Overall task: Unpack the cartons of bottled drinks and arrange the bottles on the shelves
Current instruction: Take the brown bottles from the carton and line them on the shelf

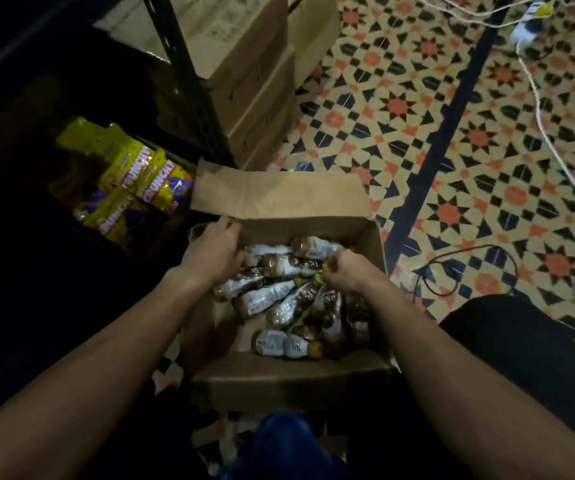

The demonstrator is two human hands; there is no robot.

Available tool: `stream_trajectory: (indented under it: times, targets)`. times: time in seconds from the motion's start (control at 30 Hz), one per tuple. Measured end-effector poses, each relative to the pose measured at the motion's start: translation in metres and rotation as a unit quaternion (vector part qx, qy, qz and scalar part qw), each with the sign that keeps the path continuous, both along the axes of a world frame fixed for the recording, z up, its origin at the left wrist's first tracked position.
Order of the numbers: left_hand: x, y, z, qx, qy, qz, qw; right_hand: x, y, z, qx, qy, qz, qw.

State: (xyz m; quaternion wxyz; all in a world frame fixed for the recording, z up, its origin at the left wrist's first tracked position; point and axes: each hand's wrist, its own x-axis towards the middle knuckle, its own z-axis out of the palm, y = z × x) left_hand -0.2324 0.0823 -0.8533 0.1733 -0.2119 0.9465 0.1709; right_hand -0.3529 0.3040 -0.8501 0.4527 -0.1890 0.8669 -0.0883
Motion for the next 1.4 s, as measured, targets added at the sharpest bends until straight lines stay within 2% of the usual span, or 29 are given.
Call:
stream_trajectory:
  times: [0.27, 0.4, 0.5, 0.57, 0.8, 1.0, 1.2, 1.4]
  targets:
    - [0.012, -0.017, -0.041, -0.087, -0.028, -0.025, 0.996, 0.013, -0.022, -0.078, 0.099, 0.007, 0.036, 0.994]
    - [0.017, -0.015, -0.043, -0.174, -0.081, -0.074, 0.979, 0.017, -0.025, -0.077, 0.118, 0.03, 0.059, 0.991]
    - [0.017, -0.009, -0.04, -0.191, -0.106, -0.078, 0.973, 0.014, -0.036, -0.061, 0.101, 0.019, 0.062, 0.993]
    - [0.017, -0.009, -0.036, -0.188, -0.113, -0.067, 0.973, 0.012, -0.042, -0.05, 0.099, 0.009, 0.076, 0.992]
    - [0.007, -0.005, -0.022, -0.082, -0.101, 0.008, 0.992, 0.01, -0.051, -0.027, 0.094, -0.007, 0.124, 0.988]
    - [0.002, -0.024, -0.001, -0.053, -0.087, 0.033, 0.994, -0.014, -0.063, 0.001, 0.002, -0.027, 0.036, 0.999]
    - [0.018, -0.031, 0.086, 0.035, 0.004, 0.103, 0.994, -0.021, -0.072, 0.096, -0.116, -0.028, -0.035, 0.992]
    - [0.022, -0.022, 0.246, 0.092, 0.085, 0.098, 0.987, -0.015, -0.071, 0.234, -0.177, 0.031, -0.029, 0.983]
